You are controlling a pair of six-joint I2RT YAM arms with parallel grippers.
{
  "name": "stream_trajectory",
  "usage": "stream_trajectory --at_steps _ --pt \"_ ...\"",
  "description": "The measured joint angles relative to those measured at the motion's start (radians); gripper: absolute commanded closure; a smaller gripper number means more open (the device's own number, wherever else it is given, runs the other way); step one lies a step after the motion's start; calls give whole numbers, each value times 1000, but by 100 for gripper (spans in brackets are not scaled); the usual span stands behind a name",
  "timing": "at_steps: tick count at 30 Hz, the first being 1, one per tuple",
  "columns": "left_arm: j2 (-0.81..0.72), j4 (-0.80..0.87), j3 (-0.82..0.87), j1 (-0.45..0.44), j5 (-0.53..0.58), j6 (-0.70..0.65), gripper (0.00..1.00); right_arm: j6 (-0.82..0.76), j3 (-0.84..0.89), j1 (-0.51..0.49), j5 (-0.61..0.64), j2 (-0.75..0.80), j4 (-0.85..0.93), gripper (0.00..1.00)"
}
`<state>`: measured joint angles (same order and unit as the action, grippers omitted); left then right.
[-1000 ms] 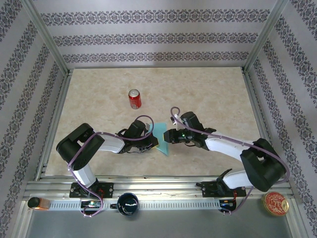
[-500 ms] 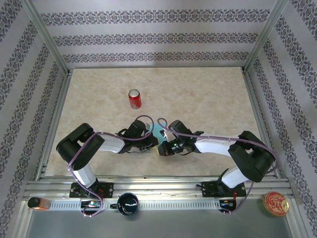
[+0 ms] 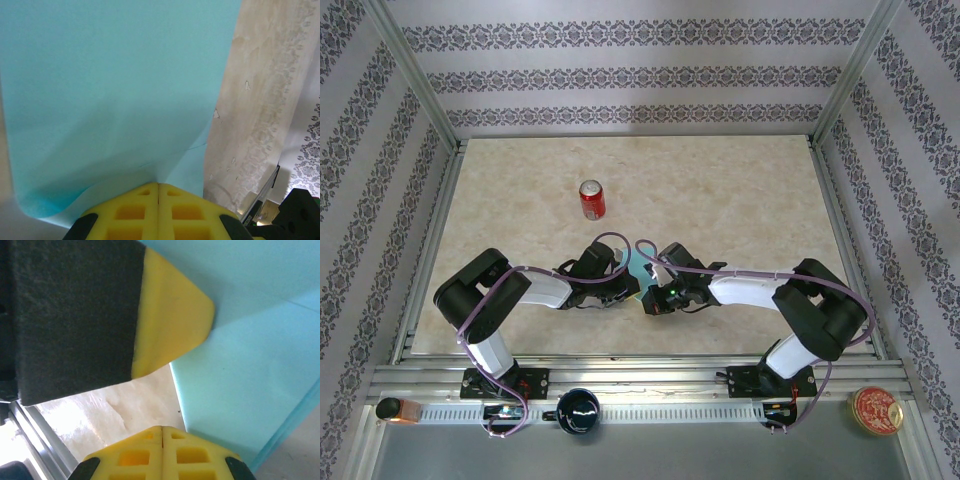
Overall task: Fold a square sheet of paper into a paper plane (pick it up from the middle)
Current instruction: Third fold the triangle at the center of the table.
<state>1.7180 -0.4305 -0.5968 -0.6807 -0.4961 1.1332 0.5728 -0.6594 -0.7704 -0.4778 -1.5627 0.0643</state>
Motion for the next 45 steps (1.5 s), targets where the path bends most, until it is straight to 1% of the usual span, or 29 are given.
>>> stream_trajectory --at_steps 11,25,38,41,45 --pt "0 0 0 0 0 0 100 1 26 1 21 -4 -7 95" --pt "0 3 -1 0 0 -2 100 28 100 16 2 25 -110 91" --pt "2 3 -1 -1 0 -2 100 31 190 46 -9 133 -82 90" --pt "2 3 -2 -1 0 -2 100 51 195 55 -20 176 -52 90" --pt "2 3 -3 -1 0 -2 100 84 188 59 -43 257 -54 91"
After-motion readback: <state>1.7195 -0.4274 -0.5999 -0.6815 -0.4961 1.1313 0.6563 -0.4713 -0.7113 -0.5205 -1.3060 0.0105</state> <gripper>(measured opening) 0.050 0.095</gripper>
